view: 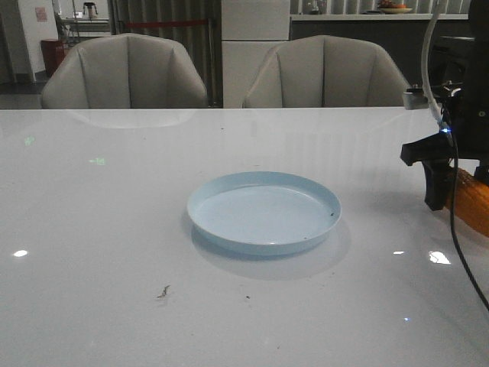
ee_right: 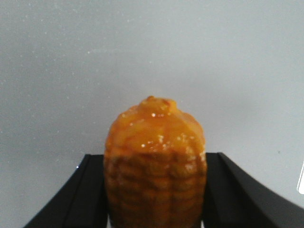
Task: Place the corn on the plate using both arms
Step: 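Carry the corn with the right gripper over the plate and lower it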
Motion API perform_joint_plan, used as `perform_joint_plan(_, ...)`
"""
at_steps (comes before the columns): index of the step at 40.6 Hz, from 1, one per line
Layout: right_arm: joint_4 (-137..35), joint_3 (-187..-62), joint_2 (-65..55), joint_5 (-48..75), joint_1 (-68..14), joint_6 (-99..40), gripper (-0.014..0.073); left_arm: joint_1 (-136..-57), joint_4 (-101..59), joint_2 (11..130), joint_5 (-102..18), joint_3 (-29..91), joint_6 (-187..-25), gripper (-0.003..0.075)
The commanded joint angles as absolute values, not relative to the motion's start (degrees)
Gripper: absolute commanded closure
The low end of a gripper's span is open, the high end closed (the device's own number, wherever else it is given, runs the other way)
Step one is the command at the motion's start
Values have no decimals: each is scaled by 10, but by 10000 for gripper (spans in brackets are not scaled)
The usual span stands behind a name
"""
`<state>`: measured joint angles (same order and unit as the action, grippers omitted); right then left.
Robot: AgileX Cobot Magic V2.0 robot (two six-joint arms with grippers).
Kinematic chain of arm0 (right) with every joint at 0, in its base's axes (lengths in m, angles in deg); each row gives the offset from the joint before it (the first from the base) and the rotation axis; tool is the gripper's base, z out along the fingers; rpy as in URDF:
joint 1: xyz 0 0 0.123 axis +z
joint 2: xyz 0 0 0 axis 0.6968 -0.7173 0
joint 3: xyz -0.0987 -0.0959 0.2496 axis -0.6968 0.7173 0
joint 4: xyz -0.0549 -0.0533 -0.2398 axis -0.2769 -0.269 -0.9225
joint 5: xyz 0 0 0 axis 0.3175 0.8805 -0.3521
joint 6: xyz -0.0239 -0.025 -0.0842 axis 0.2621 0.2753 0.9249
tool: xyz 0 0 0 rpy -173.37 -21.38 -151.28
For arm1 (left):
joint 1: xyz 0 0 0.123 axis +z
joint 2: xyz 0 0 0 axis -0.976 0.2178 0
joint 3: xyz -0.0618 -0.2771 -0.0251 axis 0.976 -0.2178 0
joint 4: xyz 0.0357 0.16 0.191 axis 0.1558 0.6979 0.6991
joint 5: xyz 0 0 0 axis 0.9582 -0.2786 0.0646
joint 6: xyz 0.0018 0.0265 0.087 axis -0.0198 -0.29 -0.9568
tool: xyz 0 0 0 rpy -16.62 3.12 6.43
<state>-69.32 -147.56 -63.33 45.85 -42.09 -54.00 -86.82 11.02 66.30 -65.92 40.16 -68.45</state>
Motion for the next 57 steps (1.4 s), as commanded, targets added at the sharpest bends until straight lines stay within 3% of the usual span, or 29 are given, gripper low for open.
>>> perform_joint_plan(1,-701,-1524,-594,466,-418,-525,309,-872,108,658,-611,416,-678,421)
perform_joint_plan(18,-700,-1730,-594,529,-273,-496,309,-872,78,699,-611,416,-678,421)
perform_joint_plan(32,-698,-1736,-635,504,-157,-496,309,-872,62,716,-611,416,-678,421)
perform_joint_plan(47,-669,-1736,-708,522,-136,-496,300,-872,62,716,-611,416,-678,421)
perform_joint_plan(51,-669,-1736,-710,524,-136,-496,243,-872,62,716,-611,416,-678,421)
perform_joint_plan(57,-668,-1740,-710,526,-136,-498,58,-872,62,716,-611,416,-678,421)
